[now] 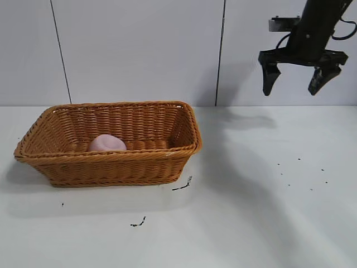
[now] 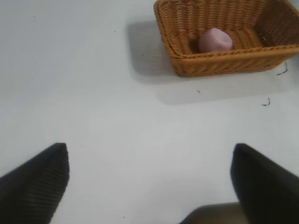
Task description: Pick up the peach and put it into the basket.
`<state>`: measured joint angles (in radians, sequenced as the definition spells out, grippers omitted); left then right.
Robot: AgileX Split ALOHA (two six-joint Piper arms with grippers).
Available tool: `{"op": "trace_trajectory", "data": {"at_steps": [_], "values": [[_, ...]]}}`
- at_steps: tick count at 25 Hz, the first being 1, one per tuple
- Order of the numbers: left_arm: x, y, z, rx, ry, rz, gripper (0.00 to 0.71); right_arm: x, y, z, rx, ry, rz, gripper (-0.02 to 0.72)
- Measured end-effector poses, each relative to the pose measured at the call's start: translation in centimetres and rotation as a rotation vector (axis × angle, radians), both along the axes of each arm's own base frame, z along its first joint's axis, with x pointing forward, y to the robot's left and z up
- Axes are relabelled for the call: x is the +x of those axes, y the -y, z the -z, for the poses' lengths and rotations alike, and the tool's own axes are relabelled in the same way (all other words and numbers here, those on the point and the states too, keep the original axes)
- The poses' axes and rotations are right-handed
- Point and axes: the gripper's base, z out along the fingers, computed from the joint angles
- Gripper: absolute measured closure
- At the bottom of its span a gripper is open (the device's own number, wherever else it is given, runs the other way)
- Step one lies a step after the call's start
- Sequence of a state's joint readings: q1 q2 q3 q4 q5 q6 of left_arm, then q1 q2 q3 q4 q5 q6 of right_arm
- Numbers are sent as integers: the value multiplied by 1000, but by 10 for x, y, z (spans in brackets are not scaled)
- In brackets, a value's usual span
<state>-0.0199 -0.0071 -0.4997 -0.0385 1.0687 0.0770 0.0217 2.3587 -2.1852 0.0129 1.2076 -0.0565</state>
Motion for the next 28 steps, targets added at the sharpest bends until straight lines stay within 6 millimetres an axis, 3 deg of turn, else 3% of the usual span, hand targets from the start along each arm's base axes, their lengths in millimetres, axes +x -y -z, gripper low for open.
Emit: {"op": "trace_trajectory", "data": {"at_steps": [3, 7, 12, 15, 20, 24, 28], "values": [[0, 0, 0, 0, 0, 0, 18, -2, 1, -7, 5, 7, 3, 14], [0, 0, 0, 0, 0, 0, 18, -14, -3, -35, 20, 45, -3, 14], [0, 0, 0, 0, 0, 0, 18, -63, -5, -70, 27, 21, -8, 14], [0, 0, 0, 0, 0, 0, 18, -111, -3, -94, 18, 13, -8, 14], [0, 0, 0, 0, 0, 0, 18, -205, 1, -113, 8, -1, -9, 14], [0, 0, 0, 0, 0, 0, 18, -284, 4, -112, 5, 20, -9, 14], [0, 0, 0, 0, 0, 0, 18, -346, 6, -100, 8, 162, -8, 14]]}}
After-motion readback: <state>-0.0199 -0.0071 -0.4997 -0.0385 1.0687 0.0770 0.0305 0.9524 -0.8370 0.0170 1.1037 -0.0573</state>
